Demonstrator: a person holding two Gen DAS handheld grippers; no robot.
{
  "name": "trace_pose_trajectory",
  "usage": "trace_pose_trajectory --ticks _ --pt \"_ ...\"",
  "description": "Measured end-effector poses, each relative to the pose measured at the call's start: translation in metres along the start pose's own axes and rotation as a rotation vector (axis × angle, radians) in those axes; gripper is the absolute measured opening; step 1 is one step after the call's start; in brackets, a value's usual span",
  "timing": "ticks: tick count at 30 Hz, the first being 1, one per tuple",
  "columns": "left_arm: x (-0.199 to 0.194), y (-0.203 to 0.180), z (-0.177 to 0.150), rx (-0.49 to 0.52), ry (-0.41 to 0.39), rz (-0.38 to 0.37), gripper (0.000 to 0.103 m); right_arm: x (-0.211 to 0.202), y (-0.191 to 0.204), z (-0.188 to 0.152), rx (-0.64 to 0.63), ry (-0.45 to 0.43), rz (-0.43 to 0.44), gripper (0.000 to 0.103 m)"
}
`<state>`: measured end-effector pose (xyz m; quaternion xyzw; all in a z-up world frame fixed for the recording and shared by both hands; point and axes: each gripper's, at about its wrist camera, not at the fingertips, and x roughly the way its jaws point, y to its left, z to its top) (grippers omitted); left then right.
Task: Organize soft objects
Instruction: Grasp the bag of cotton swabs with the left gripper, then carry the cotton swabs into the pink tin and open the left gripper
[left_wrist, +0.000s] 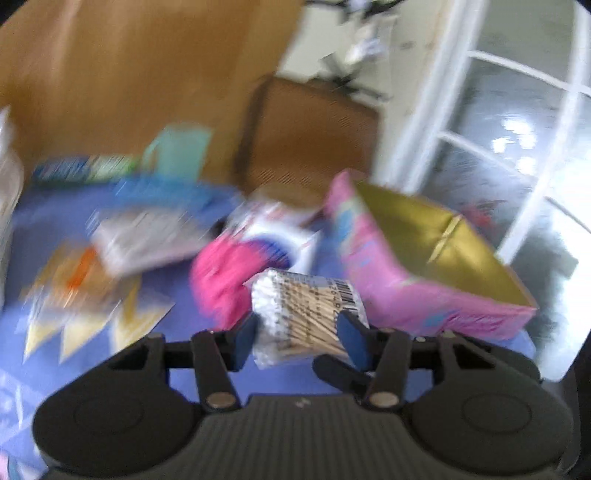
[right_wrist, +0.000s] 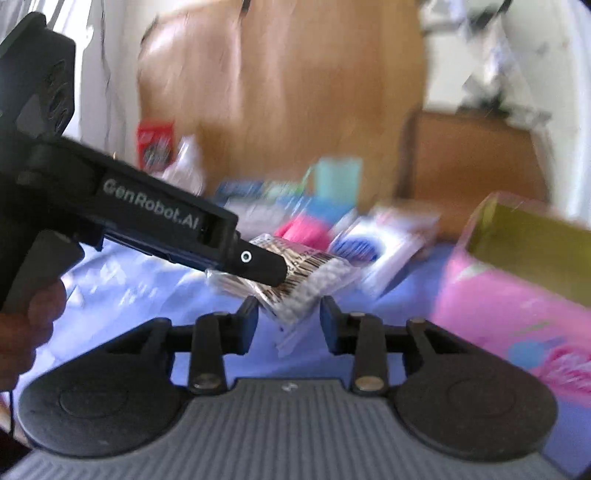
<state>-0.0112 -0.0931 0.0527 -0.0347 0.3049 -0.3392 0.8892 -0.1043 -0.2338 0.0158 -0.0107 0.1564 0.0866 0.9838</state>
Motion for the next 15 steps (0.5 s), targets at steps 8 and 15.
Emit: trace_pose_trajectory --ticks 8,15 --pt "0.061 -0.094 0.037 0.179 -0.016 -0.140 0.050 -0.021 -0.071 0.004 0.060 -0.100 -0.335 0.040" --pt "0.108 -0.122 0.036 0.186 0.008 -0.097 0.055 -0.032 -0.112 -0.009 0.173 -0.088 -0.514 0.055"
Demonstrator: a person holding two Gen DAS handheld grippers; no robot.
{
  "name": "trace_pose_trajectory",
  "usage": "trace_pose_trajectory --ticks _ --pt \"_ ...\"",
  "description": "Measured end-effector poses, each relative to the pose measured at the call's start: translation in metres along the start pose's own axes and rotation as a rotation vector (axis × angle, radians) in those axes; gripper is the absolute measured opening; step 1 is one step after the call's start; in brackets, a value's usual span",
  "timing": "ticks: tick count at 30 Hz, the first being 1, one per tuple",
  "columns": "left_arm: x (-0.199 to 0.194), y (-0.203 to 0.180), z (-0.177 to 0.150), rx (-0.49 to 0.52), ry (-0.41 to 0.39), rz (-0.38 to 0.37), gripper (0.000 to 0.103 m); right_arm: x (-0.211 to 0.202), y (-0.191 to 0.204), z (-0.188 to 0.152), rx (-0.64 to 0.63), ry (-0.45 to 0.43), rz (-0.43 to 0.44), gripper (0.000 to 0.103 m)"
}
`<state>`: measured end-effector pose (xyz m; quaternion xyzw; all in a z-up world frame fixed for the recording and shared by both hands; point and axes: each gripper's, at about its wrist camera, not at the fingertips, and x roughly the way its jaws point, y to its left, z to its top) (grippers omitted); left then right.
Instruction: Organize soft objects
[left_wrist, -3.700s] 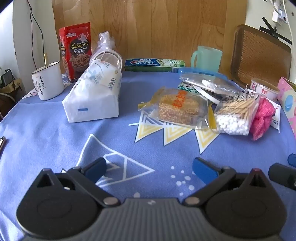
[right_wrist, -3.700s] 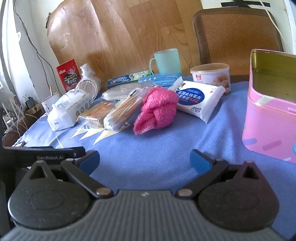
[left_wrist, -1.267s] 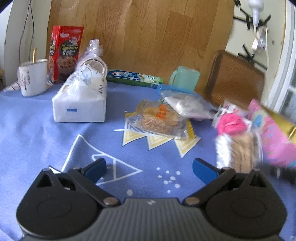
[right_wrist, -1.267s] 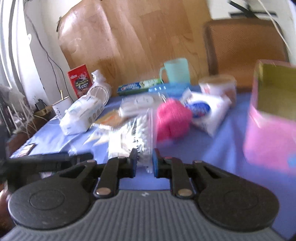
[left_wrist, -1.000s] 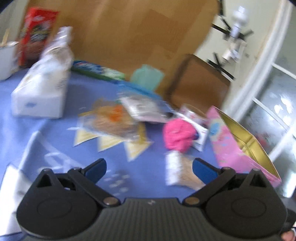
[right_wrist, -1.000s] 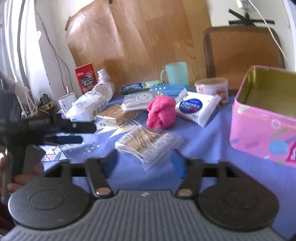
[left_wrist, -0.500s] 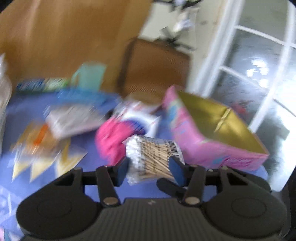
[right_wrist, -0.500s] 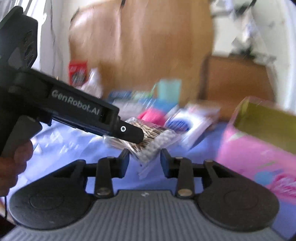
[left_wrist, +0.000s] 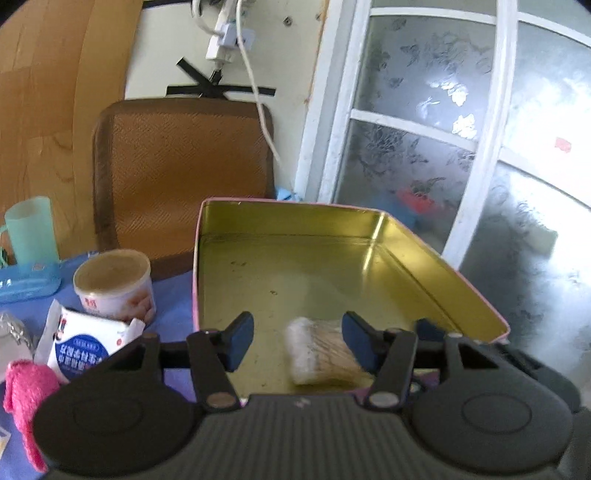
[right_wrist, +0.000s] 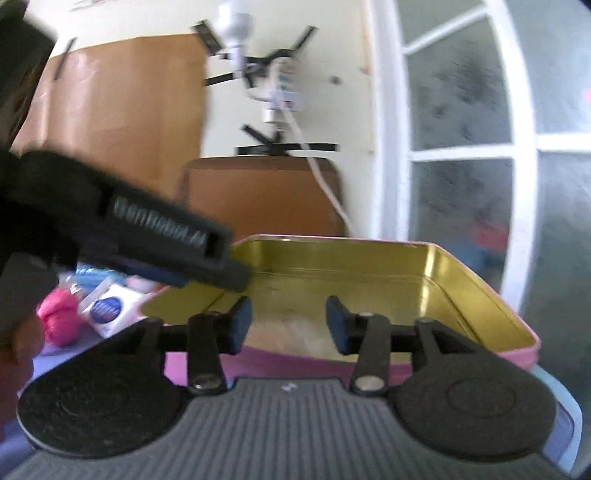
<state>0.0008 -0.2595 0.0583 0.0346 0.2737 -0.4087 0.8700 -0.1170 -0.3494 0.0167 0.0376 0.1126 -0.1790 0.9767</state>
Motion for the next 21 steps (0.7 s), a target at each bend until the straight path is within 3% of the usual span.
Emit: trace_pose_trajectory --ticks 5,9,11,12,13,15,17,19,21 --pt "-0.033 0.026 -0.010 -0.045 -0.050 0.001 0.055 -0.012 0.014 -0.001 0.010 -0.054 0.077 0.055" --pt "-0.078 0.059 -0.030 -0.081 -0.106 0.062 0.063 -0.014 0.036 0.000 -0.074 -0.135 0.119 0.055" --pt "-0.095 0.077 -0.044 -0.099 -0.103 0.112 0.064 -0.012 0.038 0.007 -0.136 -0.222 0.073 0.062" --pt "-0.103 0.085 -0.050 -0.108 -0.094 0.133 0.064 -0.010 0.038 0.011 -0.188 -0.287 0.010 0.069" --pt "-0.109 0.094 -0.056 -0.120 -0.081 0.155 0.064 -0.005 0.036 0.015 -0.243 -0.370 -0.068 0.084" --pt "-0.119 0.106 -0.067 -0.146 -0.067 0.187 0.064 0.009 0.028 0.018 -0.330 -0.512 -0.179 0.091" --pt "-0.128 0.117 -0.074 -0.179 -0.061 0.211 0.064 0.037 0.017 0.024 -0.389 -0.487 -0.215 0.091" --pt "-0.134 0.126 -0.080 -0.219 -0.062 0.228 0.064 0.065 0.006 0.029 -0.409 -0.353 -0.193 0.087" --pt "-0.138 0.131 -0.084 -0.248 -0.064 0.245 0.064 0.073 0.003 0.028 -0.396 -0.331 -0.155 0.088"
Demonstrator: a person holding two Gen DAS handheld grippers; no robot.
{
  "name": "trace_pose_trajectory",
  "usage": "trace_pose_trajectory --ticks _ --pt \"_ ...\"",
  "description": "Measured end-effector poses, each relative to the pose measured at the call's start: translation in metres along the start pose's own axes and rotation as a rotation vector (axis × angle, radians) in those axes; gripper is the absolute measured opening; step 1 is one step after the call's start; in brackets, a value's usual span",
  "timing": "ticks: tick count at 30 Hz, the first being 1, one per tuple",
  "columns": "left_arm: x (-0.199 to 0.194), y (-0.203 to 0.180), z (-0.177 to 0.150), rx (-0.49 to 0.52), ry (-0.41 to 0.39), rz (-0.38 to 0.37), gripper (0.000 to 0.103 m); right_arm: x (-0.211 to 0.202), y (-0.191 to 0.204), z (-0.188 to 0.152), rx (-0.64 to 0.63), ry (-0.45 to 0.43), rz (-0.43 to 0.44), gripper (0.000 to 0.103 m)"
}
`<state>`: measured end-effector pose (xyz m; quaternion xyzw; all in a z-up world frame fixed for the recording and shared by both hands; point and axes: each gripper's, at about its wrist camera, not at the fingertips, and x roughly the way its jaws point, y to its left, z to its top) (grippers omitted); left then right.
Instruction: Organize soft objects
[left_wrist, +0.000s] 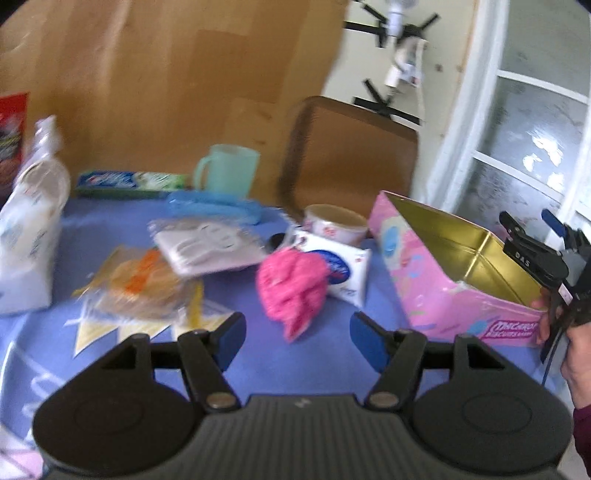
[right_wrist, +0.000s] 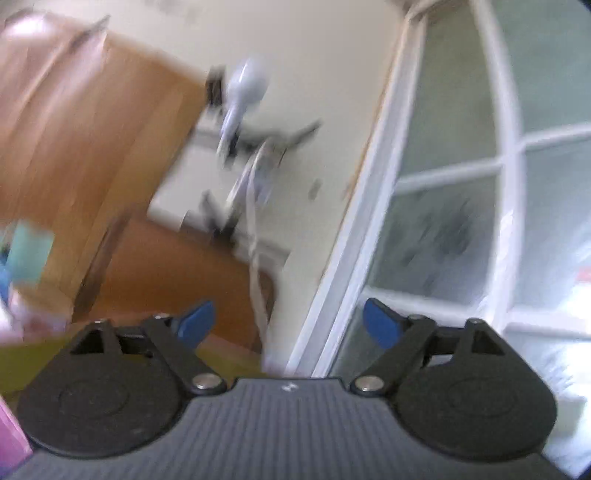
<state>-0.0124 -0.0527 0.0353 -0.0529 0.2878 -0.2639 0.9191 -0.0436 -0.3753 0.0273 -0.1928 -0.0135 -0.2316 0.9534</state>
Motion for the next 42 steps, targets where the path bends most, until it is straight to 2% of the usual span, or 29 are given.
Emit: trace_pose_trajectory --ticks 7,12,13,15,17,18,19,22,23,25,28,30,31,32,33,37,38,40,42 --pt "-0.001 0.008 -0.008 -0.042 0.034 0.029 0.068 0.032 0.007 0.001 0.049 -0.006 -0.001 0.087" --pt "0.000 0.004 -0.012 -0.038 0.044 0.041 0.068 0.060 0.021 0.005 -0.012 0.073 0.034 0.088" --pt "-0.001 0.005 -0.013 -0.047 0.046 0.041 0.068 0.060 0.023 0.006 -0.011 0.077 0.038 0.088" --pt "-0.004 0.008 -0.014 -0.059 0.042 0.041 0.068 0.048 0.024 0.013 0.014 0.060 -0.010 0.089" --pt "-0.009 0.014 -0.015 -0.058 0.026 0.056 0.072 0.017 0.023 0.029 0.111 -0.013 0.000 0.092" --pt "-0.011 0.017 -0.014 -0.060 0.022 0.066 0.072 0.000 0.025 0.038 0.169 -0.033 0.057 0.094" --pt "-0.013 0.021 -0.014 -0.069 0.021 0.073 0.072 -0.013 0.029 0.045 0.225 -0.023 0.153 0.097" --pt "-0.016 0.035 -0.013 -0.107 0.013 0.084 0.072 -0.030 0.062 0.058 0.304 0.138 0.528 0.096" --pt "-0.018 0.038 -0.012 -0.118 0.011 0.092 0.072 -0.035 0.078 0.060 0.307 0.183 0.615 0.096" --pt "-0.021 0.045 -0.014 -0.133 0.010 0.099 0.072 -0.039 0.106 0.062 0.290 0.246 0.726 0.095" --pt "-0.031 0.054 -0.019 -0.139 0.005 0.115 0.072 -0.038 0.142 0.064 0.247 0.332 0.816 0.090" --pt "-0.039 0.061 -0.023 -0.141 0.000 0.123 0.072 -0.030 0.160 0.060 0.237 0.424 0.862 0.071" --pt "-0.043 0.064 -0.025 -0.147 -0.002 0.126 0.072 -0.027 0.167 0.057 0.248 0.481 0.885 0.054" --pt "-0.047 0.068 -0.026 -0.153 -0.006 0.125 0.072 -0.031 0.171 0.056 0.257 0.510 0.893 0.053" --pt "-0.051 0.072 -0.027 -0.162 -0.011 0.123 0.072 -0.038 0.174 0.058 0.255 0.495 0.914 0.053" --pt "-0.065 0.088 -0.028 -0.201 -0.030 0.110 0.072 -0.087 0.172 0.076 0.170 0.380 1.084 0.054" --pt "-0.067 0.091 -0.028 -0.212 -0.034 0.107 0.073 -0.095 0.170 0.079 0.157 0.359 1.094 0.055" --pt "-0.067 0.095 -0.026 -0.231 -0.038 0.094 0.073 -0.105 0.168 0.081 0.149 0.339 1.081 0.065" --pt "-0.062 0.097 -0.023 -0.243 -0.029 0.072 0.073 -0.103 0.168 0.080 0.141 0.345 1.053 0.068"
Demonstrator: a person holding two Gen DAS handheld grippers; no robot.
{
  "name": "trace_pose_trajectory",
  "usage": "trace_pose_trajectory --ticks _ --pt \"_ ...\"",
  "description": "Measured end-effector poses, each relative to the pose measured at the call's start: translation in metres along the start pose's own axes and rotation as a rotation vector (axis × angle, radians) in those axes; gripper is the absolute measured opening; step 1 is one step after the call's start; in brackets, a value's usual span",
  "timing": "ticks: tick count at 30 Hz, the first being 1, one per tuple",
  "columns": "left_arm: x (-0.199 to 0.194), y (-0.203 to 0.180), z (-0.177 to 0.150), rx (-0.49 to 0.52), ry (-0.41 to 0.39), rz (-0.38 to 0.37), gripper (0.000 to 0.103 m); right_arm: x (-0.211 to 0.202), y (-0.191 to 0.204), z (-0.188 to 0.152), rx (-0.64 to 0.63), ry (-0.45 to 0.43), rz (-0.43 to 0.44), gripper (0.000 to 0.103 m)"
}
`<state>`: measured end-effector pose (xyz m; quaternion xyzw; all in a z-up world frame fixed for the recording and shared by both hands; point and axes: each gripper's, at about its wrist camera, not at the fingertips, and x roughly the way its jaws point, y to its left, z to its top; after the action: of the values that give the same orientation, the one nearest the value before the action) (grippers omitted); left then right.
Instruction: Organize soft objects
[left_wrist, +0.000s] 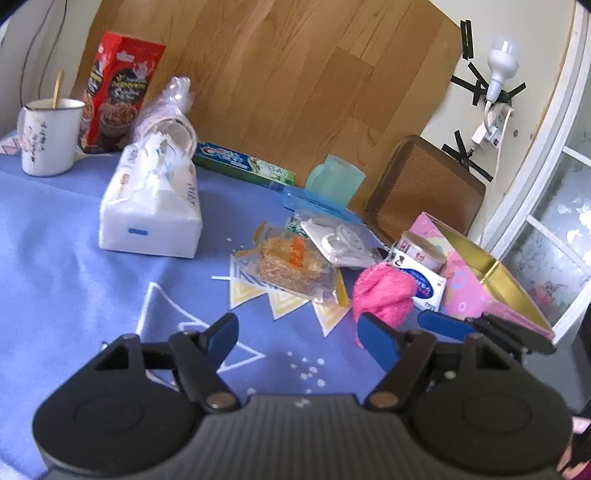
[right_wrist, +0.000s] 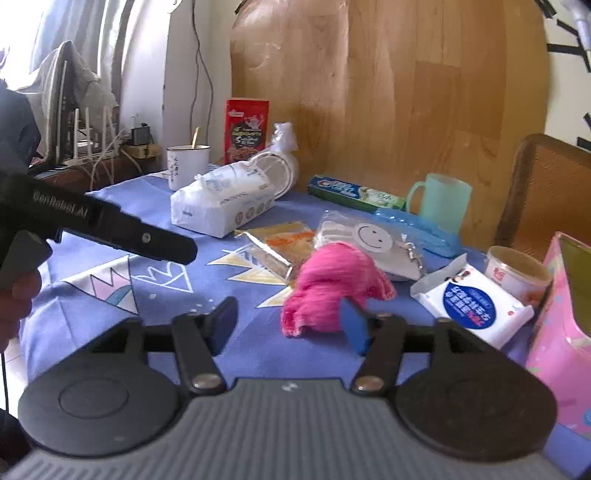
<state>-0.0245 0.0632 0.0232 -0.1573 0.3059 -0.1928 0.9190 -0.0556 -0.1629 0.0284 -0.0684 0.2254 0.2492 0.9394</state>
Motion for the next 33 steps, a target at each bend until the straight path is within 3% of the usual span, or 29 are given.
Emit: trace_pose_trajectory --ticks 4,10,14,16,18,19,21,22,28,33 --pt "0.019 -0.014 0.010 0.010 0.038 -0.062 0.073 0.012 -0.015 -0.001 0.061 0.044 -0.049 0.069" --pt "0.052 -0.060 0.022 0.112 0.061 -0.139 0.073 0.020 -0.034 -0.009 0.124 0.055 -0.127 0.074" --pt "0.083 -0.086 0.024 0.166 0.099 -0.157 0.067 0.031 -0.044 -0.009 0.148 0.085 -0.143 0.073" --pt "0.099 -0.092 0.023 0.181 0.127 -0.129 0.061 0.039 -0.048 -0.008 0.157 0.099 -0.135 0.072" --pt "0.111 -0.090 0.022 0.164 0.151 -0.086 0.060 0.044 -0.048 -0.005 0.156 0.099 -0.124 0.072" --pt "0.114 -0.087 0.020 0.145 0.158 -0.078 0.055 0.046 -0.047 -0.005 0.151 0.099 -0.121 0.069" --pt "0.117 -0.081 0.017 0.107 0.172 -0.073 0.043 0.049 -0.044 -0.003 0.137 0.105 -0.107 0.052" --pt "0.117 -0.079 0.015 0.089 0.180 -0.082 0.042 0.051 -0.042 -0.003 0.128 0.110 -0.096 0.038" --pt "0.095 -0.097 0.016 0.121 0.139 -0.133 0.038 0.019 -0.034 -0.012 0.113 -0.018 -0.180 0.035" --pt "0.088 -0.153 0.027 0.237 0.090 -0.264 0.039 -0.029 -0.041 -0.019 0.099 -0.191 -0.397 0.035"
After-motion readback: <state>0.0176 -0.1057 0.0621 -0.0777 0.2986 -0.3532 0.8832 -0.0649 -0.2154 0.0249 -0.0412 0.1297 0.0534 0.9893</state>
